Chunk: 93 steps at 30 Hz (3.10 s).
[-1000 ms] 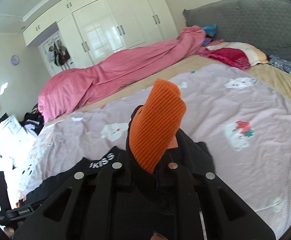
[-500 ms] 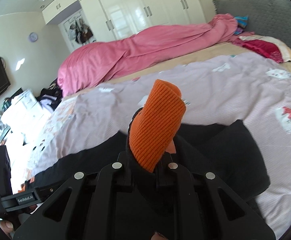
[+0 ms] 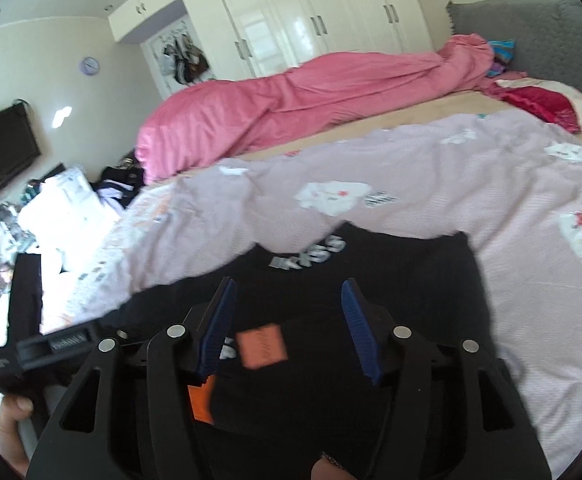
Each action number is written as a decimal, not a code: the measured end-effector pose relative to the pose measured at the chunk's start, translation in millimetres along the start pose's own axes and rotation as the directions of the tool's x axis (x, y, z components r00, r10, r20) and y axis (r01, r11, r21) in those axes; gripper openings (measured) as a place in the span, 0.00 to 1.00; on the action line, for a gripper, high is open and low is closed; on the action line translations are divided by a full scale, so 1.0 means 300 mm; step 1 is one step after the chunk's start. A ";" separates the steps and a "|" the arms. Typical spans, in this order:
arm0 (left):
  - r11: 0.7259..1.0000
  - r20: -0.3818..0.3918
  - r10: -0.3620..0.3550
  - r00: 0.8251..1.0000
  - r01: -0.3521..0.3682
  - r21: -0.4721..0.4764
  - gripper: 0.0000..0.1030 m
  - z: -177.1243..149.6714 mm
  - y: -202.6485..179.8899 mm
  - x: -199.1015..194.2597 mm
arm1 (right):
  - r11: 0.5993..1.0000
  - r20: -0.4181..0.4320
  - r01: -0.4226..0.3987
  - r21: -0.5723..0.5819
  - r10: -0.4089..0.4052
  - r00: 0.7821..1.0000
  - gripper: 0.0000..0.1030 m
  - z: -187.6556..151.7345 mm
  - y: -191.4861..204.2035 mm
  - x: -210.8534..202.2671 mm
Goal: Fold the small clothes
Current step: 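Lift the cuff with the right tool and fold the sleeve across the shirt body, then lower the sleeve onto the shirt body and open the right tool, then move the left tool to the other orange cuff and grasp it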
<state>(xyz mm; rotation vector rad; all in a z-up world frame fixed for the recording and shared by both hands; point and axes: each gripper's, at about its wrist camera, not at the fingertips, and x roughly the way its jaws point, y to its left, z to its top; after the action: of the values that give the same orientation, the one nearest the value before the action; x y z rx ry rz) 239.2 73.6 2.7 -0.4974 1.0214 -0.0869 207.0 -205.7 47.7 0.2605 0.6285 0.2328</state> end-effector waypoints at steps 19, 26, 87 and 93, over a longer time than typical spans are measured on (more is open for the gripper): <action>0.986 -0.029 0.131 0.991 -0.127 0.106 0.46 -0.081 -0.067 0.159 | 0.981 -0.009 0.129 0.146 -0.129 0.992 0.61 -0.136 -0.297 -0.136; 0.989 0.019 0.014 1.000 -0.017 0.145 0.07 -0.067 -0.113 0.107 | 0.975 -0.030 0.136 0.175 -0.133 0.991 0.61 -0.147 -0.337 -0.131; 0.934 0.140 0.111 0.984 -0.152 0.324 0.90 -0.216 -0.168 -0.104 | 0.992 -0.085 0.120 0.029 -0.117 0.990 0.95 -0.154 -0.155 -0.219; 0.940 0.176 0.105 0.979 -0.155 0.304 0.91 -0.219 -0.146 -0.166 | 0.995 -0.090 0.099 0.021 -0.096 0.991 0.95 -0.161 -0.124 -0.224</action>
<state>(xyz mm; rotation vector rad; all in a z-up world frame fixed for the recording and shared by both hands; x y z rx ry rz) 165.1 26.3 33.8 -0.1392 0.8620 -0.0902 130.1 -252.3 35.4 0.2441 0.7308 0.1431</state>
